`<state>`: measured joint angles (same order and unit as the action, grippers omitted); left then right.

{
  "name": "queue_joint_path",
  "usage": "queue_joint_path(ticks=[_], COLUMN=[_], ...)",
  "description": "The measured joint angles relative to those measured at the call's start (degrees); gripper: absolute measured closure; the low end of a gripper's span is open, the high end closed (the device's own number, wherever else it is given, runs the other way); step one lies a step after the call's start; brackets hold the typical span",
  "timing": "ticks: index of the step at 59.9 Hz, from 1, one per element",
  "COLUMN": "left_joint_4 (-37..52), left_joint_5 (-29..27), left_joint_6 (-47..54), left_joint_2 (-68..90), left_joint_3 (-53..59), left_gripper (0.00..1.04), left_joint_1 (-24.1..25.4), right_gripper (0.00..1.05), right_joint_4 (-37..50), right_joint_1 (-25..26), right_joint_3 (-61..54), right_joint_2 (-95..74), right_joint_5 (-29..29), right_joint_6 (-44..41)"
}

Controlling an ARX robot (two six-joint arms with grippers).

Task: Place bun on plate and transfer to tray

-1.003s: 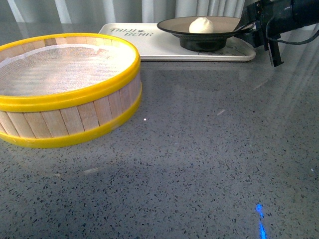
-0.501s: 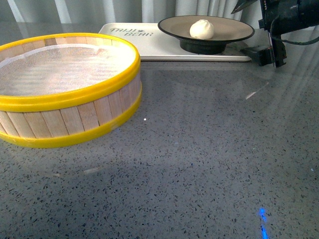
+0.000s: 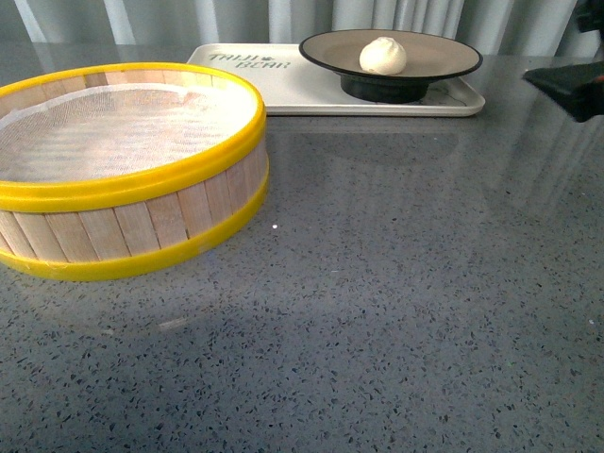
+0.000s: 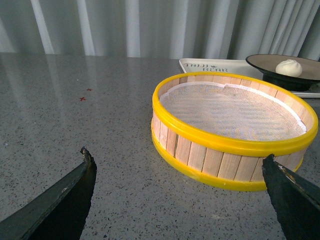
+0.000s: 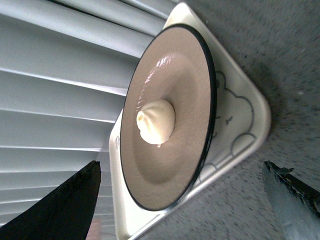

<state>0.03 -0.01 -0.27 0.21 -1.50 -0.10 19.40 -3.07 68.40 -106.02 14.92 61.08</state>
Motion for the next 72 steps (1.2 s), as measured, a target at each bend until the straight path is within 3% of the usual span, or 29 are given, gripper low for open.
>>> queue_joint_path(ticks=[11, 19, 27, 32, 36, 39, 48, 52, 62, 72], left_joint_4=[0.00, 0.00, 0.00, 0.00, 0.00, 0.00, 0.00, 0.00, 0.00, 0.00], left_joint_5=[0.00, 0.00, 0.00, 0.00, 0.00, 0.00, 0.00, 0.00, 0.00, 0.00], left_joint_6=[0.00, 0.00, 0.00, 0.00, 0.00, 0.00, 0.00, 0.00, 0.00, 0.00], left_joint_2=[0.00, 0.02, 0.00, 0.00, 0.00, 0.00, 0.02, 0.00, 0.00, 0.00], left_joint_3=[0.00, 0.00, 0.00, 0.00, 0.00, 0.00, 0.00, 0.00, 0.00, 0.00], left_gripper=[0.07, 0.07, 0.07, 0.07, 0.07, 0.07, 0.07, 0.07, 0.07, 0.07], left_joint_1=[0.00, 0.00, 0.00, 0.00, 0.00, 0.00, 0.00, 0.00, 0.00, 0.00], right_gripper=[0.09, 0.09, 0.09, 0.09, 0.22, 0.29, 0.57, 0.75, 1.04, 1.03], right_joint_4=[3.91, 3.15, 4.26, 5.70, 5.77, 5.09, 3.56, 2.40, 0.44, -1.81], right_joint_1=[2.01, 5.77, 13.38, 18.84, 24.09, 24.74, 20.59, 17.68, 13.75, 10.62], right_joint_3=[-19.39, -29.66, -41.48, -47.19, -51.60, -53.86, -58.40, -60.39, -62.79, -64.37], right_joint_2=[20.94, 33.31, 49.46, 57.22, 62.84, 65.77, 72.91, 75.80, 80.19, 84.19], right_joint_5=[-6.38, -7.30, -9.31, -7.76, 2.16, 4.83, 2.05, -1.07, -4.81, -7.76], right_joint_6=[-18.78, -30.99, -49.27, -59.36, -60.33, -60.41, -60.70, -60.74, -60.85, -60.92])
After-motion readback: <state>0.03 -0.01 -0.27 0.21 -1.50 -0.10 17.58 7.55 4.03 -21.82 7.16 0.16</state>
